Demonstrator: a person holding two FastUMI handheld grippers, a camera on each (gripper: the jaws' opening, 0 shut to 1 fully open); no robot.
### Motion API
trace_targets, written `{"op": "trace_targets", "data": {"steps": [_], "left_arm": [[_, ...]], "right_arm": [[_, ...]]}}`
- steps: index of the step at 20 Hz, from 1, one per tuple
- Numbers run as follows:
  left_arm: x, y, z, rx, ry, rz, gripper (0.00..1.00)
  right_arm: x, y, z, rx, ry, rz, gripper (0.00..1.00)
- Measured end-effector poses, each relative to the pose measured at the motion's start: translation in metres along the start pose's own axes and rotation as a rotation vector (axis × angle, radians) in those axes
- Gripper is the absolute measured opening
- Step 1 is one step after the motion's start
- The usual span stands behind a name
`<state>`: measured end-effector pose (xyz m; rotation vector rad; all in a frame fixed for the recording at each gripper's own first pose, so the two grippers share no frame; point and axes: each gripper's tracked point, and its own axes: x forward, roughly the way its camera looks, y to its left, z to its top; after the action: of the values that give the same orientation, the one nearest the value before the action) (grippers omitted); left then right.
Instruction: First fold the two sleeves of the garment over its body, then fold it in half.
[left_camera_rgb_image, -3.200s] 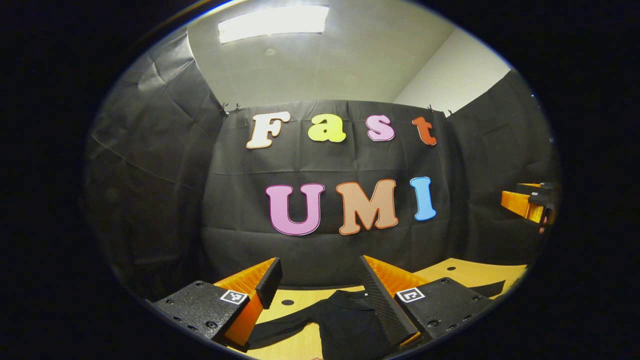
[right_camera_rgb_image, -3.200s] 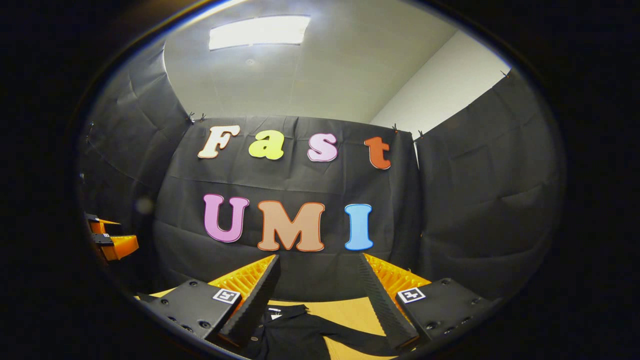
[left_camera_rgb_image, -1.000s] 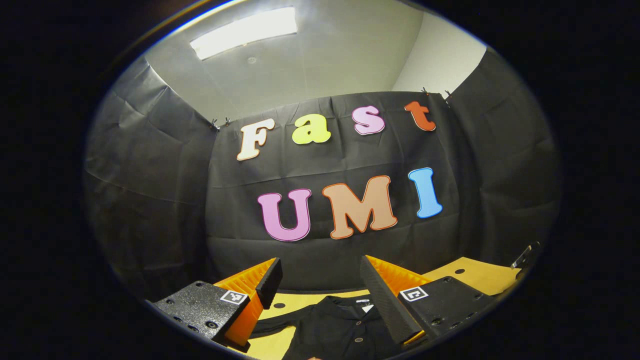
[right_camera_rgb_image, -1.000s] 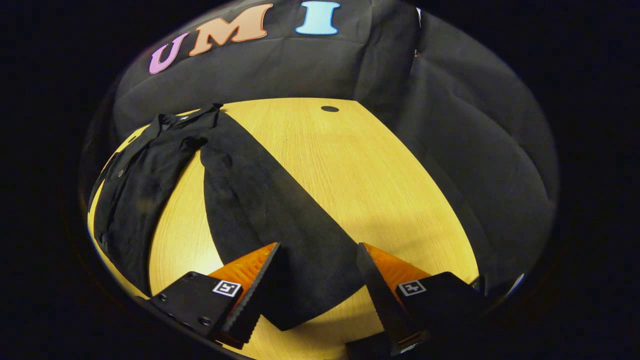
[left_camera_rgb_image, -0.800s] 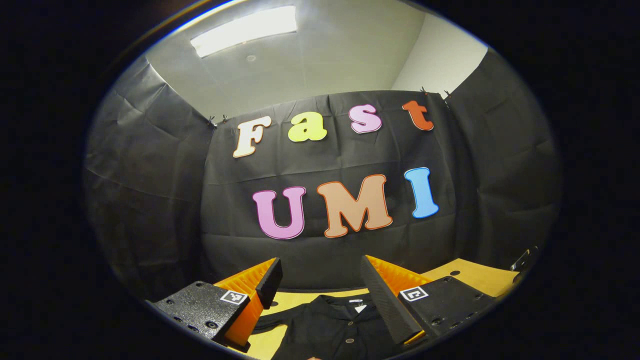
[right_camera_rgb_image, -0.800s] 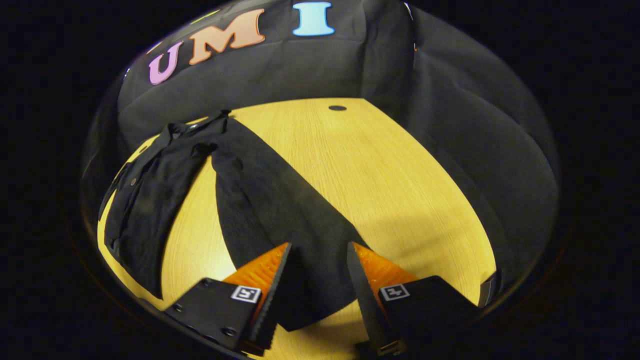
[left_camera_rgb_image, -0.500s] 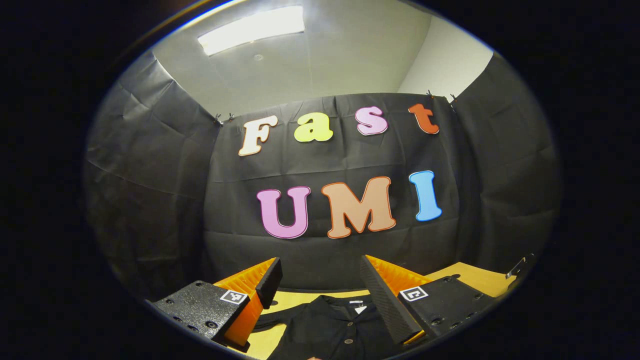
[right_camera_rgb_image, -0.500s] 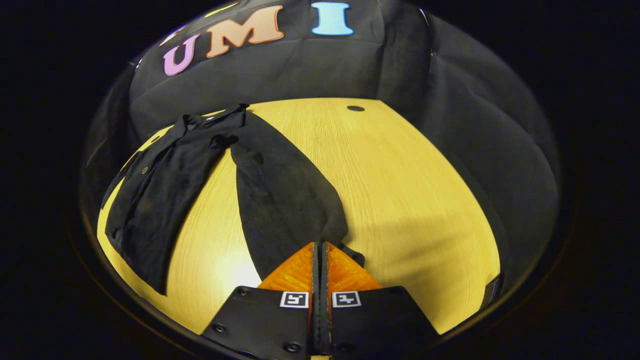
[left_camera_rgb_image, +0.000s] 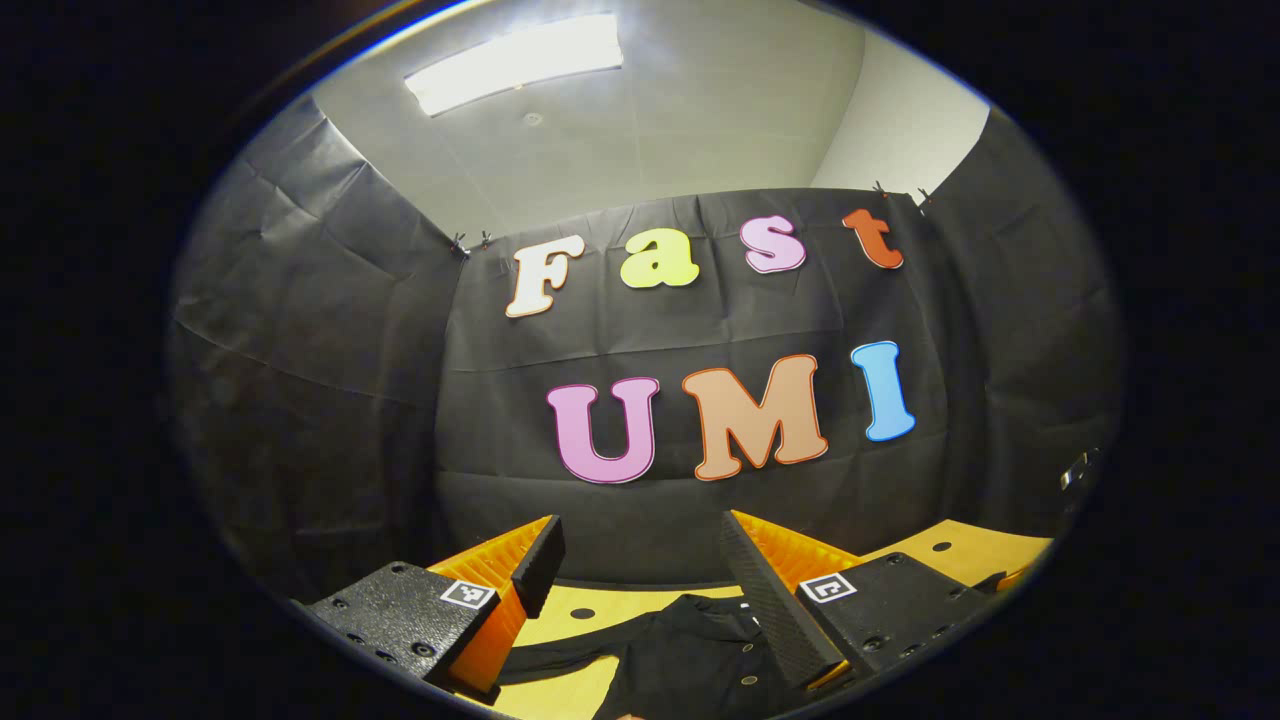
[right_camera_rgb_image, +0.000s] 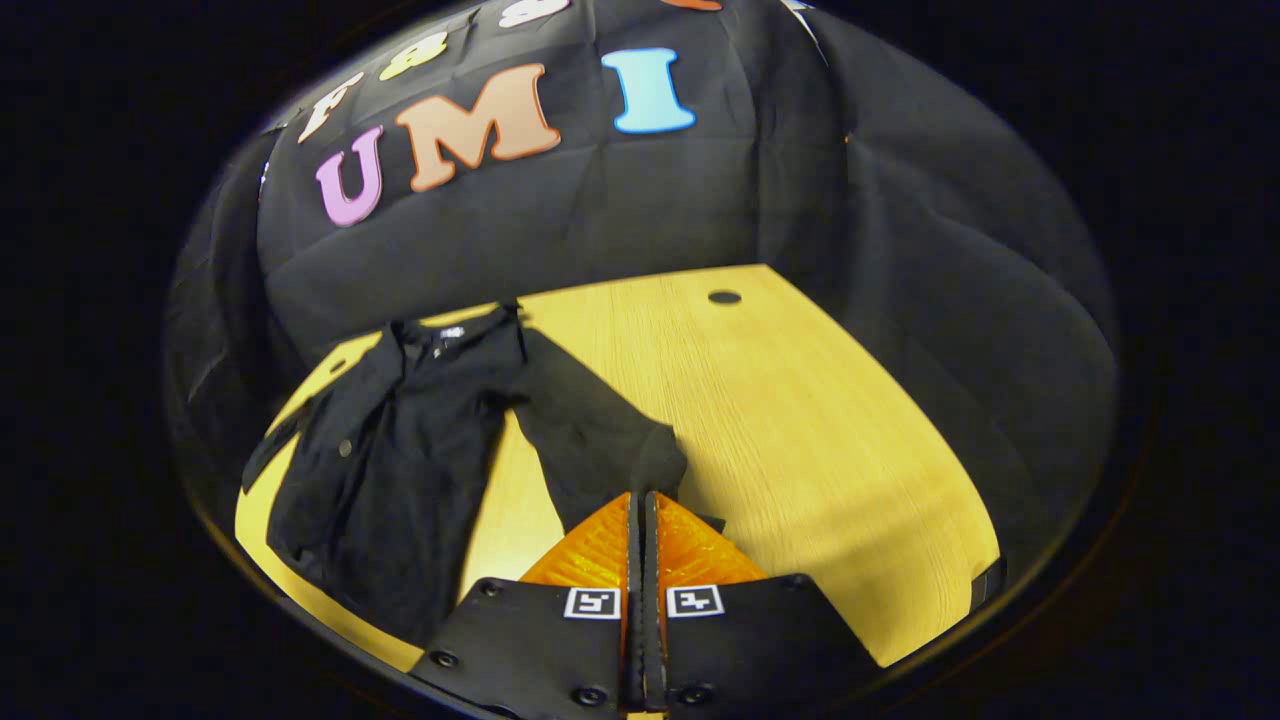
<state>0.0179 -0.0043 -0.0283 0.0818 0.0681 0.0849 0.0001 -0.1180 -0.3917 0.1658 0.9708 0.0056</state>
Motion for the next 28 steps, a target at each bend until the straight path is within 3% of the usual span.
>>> {"op": "trace_targets", "data": {"steps": [4, 8, 14, 15, 16, 18, 19, 20, 21, 22, 25, 27, 28], "left_arm": [[-0.002, 0.021, -0.003, -0.002, -0.001, 0.02, 0.94], [-0.005, 0.048, -0.011, -0.012, 0.013, 0.061, 0.94], [-0.009, 0.091, -0.026, -0.022, 0.039, 0.112, 0.99], [-0.01, 0.098, -0.029, -0.02, 0.046, 0.119, 0.94], [-0.01, 0.107, -0.032, -0.019, 0.053, 0.126, 0.99], [-0.011, 0.122, -0.038, -0.019, 0.061, 0.142, 0.99], [-0.011, 0.129, -0.04, -0.023, 0.065, 0.148, 0.94], [-0.013, 0.137, -0.044, -0.028, 0.068, 0.154, 0.99], [-0.014, 0.144, -0.047, -0.035, 0.071, 0.158, 0.94], [-0.015, 0.149, -0.051, -0.041, 0.077, 0.162, 0.99], [-0.018, 0.167, -0.063, -0.047, 0.099, 0.176, 0.94], [-0.02, 0.179, -0.068, -0.041, 0.107, 0.185, 0.99], [-0.021, 0.185, -0.071, -0.038, 0.114, 0.191, 0.94]], "right_arm": [[-0.015, 0.037, 0.045, -0.019, -0.071, 0.062, 0.03], [-0.018, 0.103, 0.091, -0.094, -0.126, 0.143, 0.02], [0.005, 0.22, 0.118, -0.21, -0.118, 0.286, 0.02], [0.011, 0.239, 0.119, -0.224, -0.107, 0.305, 0.02], [0.019, 0.256, 0.122, -0.235, -0.098, 0.324, 0.02], [0.033, 0.289, 0.12, -0.275, -0.069, 0.35, 0.02], [0.041, 0.305, 0.12, -0.302, -0.064, 0.361, 0.02], [0.048, 0.322, 0.118, -0.328, -0.05, 0.37, 0.02], [0.055, 0.338, 0.114, -0.35, -0.042, 0.378, 0.02], [0.064, 0.354, 0.11, -0.37, -0.029, 0.384, 0.02], [0.091, 0.406, 0.095, -0.422, 0.005, 0.406, 0.02], [0.11, 0.435, 0.085, -0.455, 0.03, 0.419, 0.02], [0.119, 0.452, 0.078, -0.473, 0.037, 0.429, 0.02]]}}
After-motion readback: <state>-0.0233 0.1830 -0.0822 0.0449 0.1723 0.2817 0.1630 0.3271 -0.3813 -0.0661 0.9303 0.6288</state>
